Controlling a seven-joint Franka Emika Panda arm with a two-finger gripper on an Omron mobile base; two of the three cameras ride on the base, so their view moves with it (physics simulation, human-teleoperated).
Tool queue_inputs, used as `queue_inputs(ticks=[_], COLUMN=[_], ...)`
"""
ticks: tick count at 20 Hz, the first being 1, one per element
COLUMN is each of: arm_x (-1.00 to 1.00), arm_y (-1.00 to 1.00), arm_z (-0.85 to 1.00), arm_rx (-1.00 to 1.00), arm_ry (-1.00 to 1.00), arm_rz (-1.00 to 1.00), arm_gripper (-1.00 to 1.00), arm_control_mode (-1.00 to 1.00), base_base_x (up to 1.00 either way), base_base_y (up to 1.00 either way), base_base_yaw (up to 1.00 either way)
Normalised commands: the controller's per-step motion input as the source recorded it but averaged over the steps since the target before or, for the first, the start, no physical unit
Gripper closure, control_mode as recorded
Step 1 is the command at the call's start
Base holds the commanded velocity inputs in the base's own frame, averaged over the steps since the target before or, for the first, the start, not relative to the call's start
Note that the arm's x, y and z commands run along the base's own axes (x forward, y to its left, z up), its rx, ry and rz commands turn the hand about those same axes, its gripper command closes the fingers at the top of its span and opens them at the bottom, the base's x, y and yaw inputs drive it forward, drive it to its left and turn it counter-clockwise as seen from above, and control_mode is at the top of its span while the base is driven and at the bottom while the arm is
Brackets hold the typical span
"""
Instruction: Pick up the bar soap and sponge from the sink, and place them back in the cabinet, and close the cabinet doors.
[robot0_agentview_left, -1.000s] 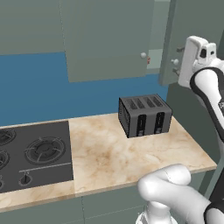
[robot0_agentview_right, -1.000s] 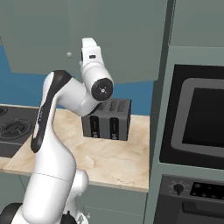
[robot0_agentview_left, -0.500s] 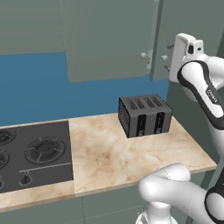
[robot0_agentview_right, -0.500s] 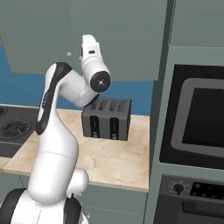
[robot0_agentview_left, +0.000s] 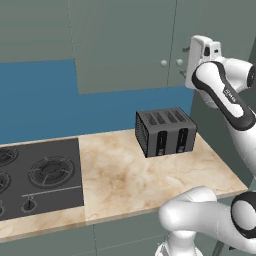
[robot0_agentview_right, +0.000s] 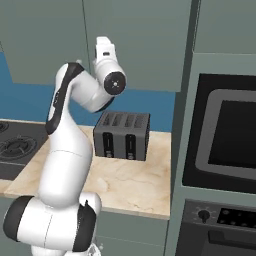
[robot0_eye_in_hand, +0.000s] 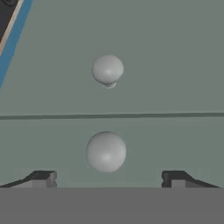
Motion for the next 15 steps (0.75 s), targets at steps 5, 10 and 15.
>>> queue_inputs(ticks=[5, 10, 15], arm_x=[0.29, 0.17, 0.01], arm_y=[0.09, 0.04, 0.0], arm_z=[0.0, 0.0, 0.0], arm_rx=[0.0, 0.0, 0.0], arm_ry=[0.07, 0.06, 0.05], arm_rz=[0.0, 0.0, 0.0], arm_gripper=[-1.0, -1.0, -1.0], arm_control_mode=[-1.0, -1.0, -1.0], base_base_x=[0.0, 0.0, 0.0], base_base_y=[0.0, 0.0, 0.0], base_base_yaw=[0.0, 0.0, 0.0])
